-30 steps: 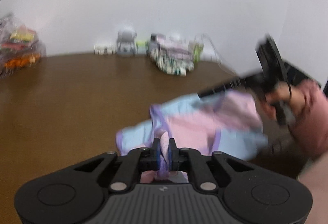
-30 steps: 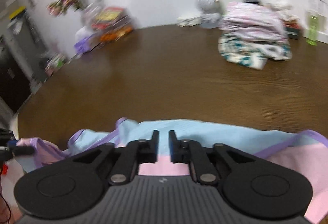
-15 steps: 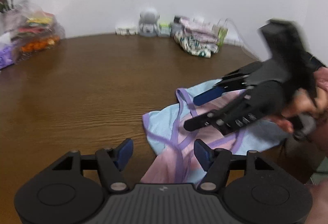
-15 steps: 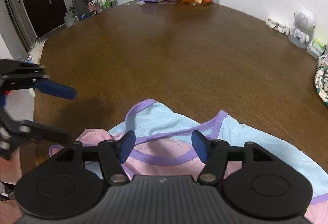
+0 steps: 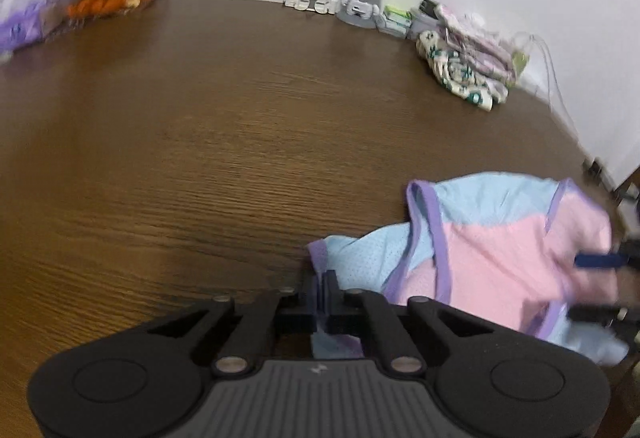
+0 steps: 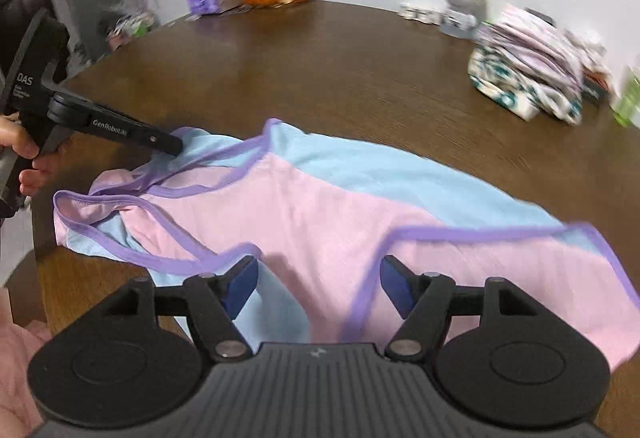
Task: Fold clothes
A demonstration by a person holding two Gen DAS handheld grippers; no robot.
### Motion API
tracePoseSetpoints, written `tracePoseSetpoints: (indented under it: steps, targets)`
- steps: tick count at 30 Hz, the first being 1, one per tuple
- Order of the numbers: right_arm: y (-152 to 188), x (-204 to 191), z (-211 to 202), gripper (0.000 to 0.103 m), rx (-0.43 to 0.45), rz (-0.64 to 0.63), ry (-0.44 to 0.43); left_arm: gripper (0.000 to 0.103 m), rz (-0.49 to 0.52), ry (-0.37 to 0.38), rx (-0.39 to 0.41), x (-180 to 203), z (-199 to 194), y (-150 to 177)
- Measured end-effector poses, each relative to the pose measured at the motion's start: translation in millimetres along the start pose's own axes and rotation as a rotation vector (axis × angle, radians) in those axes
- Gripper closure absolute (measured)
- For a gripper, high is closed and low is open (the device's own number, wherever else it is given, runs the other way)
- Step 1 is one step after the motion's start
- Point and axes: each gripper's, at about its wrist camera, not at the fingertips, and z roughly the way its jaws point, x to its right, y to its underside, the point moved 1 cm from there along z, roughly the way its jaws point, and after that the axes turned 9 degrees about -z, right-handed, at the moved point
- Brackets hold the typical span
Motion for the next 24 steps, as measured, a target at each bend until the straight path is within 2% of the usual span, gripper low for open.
tracePoseSetpoints:
  steps: [3,7,10,12,15,17,18,20,21,22,24]
  targets:
    - [15,1,-9,0.034,0.005,-0.001,-0.013,0.103,-0.093,0.089,-0.007,-9,-1,-7]
    - [32,-4,-18,0.035,0.000,-0.010,-0.025,0.103,-0.170,0.163,0.047,-14,-12,-25]
    - [42,-8,-22,0.054,-0.005,0.008,-0.041,0.103,-0.272,0.233,0.110,-25,-17,-45]
    - [48,-10,-26,0.077,0.003,0.021,-0.037,0.103,-0.363,0.284,0.145,-37,-18,-60]
    - [54,-13,-31,0.095,0.003,0.013,-0.031,0.103,-0.499,0.348,0.168,-57,-9,-79]
    - [59,-16,-33,0.099,-0.012,0.010,-0.035,0.102,-0.569,0.374,0.166,-70,2,-89]
    - [59,-14,-35,0.099,-0.001,0.022,-0.037,0.102,-0.555,0.337,0.162,-71,4,-91]
    - [58,-9,-39,0.098,0.020,0.047,-0.040,0.093,-0.526,0.264,0.154,-73,8,-96]
    - [57,-7,-41,0.094,0.030,0.059,-0.041,0.083,-0.506,0.225,0.151,-73,10,-98]
    - [56,-4,-43,0.092,0.041,0.071,-0.043,0.067,-0.431,0.166,0.163,-69,4,-98]
    - [55,1,-48,0.088,0.062,0.096,-0.045,0.050,-0.278,0.114,0.170,-60,-5,-93]
